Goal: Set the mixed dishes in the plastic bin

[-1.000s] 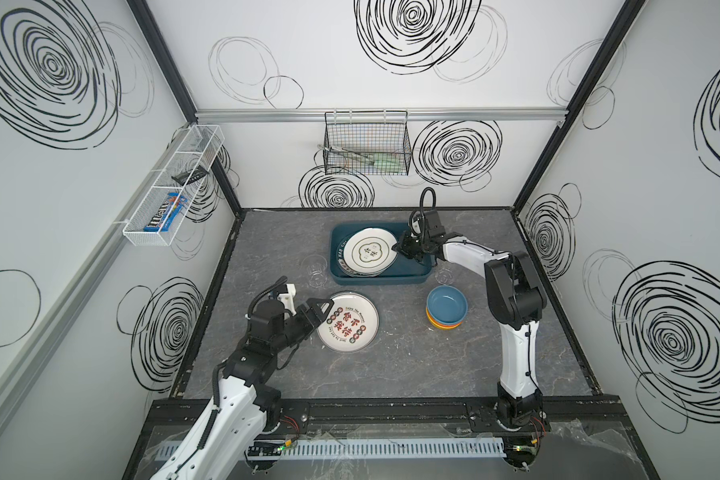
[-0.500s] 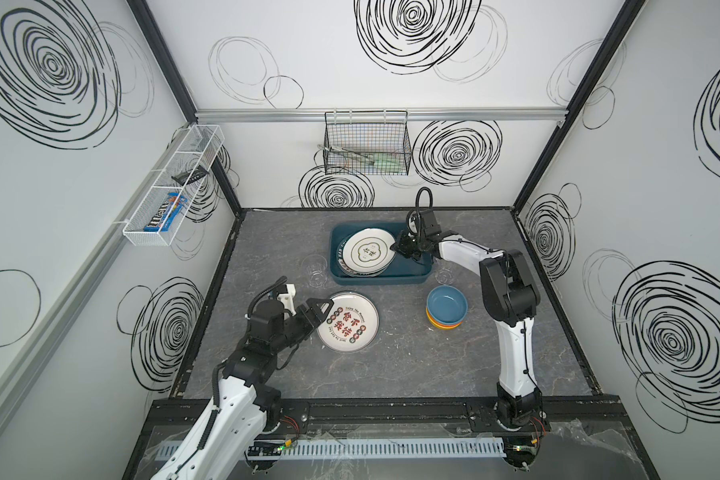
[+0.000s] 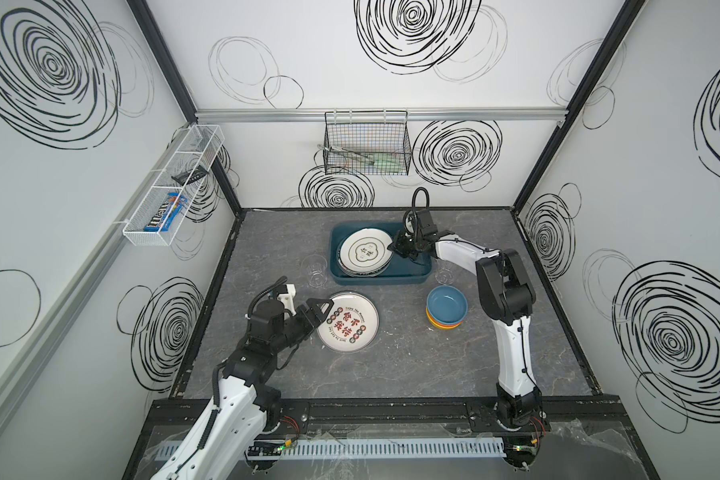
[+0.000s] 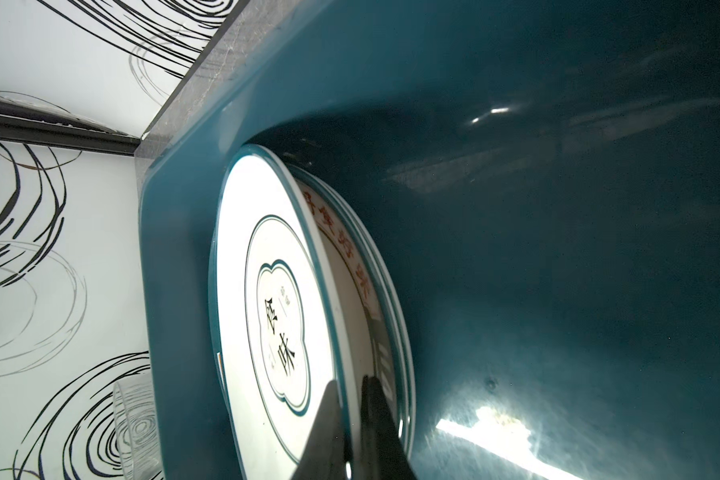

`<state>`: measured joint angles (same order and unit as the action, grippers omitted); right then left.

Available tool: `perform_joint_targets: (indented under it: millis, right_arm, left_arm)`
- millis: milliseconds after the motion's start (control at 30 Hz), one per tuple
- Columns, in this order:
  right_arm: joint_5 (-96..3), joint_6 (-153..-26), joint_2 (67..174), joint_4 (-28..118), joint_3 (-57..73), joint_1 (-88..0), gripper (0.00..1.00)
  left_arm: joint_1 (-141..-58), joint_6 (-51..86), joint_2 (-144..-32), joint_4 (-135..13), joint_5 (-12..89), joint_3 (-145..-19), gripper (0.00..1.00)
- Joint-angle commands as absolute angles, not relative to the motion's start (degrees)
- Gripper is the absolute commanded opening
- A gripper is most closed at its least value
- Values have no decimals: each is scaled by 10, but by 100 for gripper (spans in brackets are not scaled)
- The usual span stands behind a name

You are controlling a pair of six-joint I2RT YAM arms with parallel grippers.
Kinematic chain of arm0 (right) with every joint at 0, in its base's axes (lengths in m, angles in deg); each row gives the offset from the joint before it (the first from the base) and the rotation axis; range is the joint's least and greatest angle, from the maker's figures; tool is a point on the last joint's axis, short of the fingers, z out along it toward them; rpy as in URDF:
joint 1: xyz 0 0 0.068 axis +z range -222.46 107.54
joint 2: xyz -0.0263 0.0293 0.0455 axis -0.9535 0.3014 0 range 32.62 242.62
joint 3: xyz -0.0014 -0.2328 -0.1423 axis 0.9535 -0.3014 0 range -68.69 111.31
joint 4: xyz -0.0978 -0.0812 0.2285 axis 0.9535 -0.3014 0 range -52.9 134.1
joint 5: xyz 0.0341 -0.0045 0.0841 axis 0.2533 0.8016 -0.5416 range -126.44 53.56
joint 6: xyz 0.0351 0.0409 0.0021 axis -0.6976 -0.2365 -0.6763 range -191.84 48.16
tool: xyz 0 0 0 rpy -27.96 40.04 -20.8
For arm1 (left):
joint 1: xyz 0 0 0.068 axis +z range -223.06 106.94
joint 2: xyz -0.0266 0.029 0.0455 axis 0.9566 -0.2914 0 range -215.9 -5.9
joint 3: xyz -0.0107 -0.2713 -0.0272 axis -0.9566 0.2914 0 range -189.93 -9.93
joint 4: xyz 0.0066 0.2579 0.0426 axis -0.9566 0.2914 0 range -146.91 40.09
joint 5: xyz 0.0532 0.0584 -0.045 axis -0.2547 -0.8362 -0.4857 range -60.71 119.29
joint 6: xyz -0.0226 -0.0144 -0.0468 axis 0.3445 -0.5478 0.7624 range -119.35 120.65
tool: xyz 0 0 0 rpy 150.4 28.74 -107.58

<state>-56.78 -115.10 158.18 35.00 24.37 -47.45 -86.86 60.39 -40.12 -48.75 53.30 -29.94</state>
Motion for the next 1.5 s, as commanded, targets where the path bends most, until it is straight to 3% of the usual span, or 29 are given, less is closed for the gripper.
perform_joint_targets:
  millis: [0, 167, 400, 1067, 1467]
  right_arm:
    - [-568, -1153, 1590, 349, 268, -470, 2]
    - [-562, -1148, 1588, 339, 271, -469, 14]
    - [-538, -1129, 1582, 312, 276, -467, 20]
    - [-506, -1107, 1581, 288, 272, -462, 19]
    - [-504, -1102, 1582, 278, 278, -457, 26]
  left_arm:
    - [-864, 595, -399, -492, 536, -296, 79]
    - [-863, 594, -397, -491, 535, -296, 80]
    - [-862, 595, -396, -491, 535, -293, 80]
    - [-862, 600, -391, -493, 534, -287, 80]
    - [-861, 600, -390, -492, 533, -284, 80]
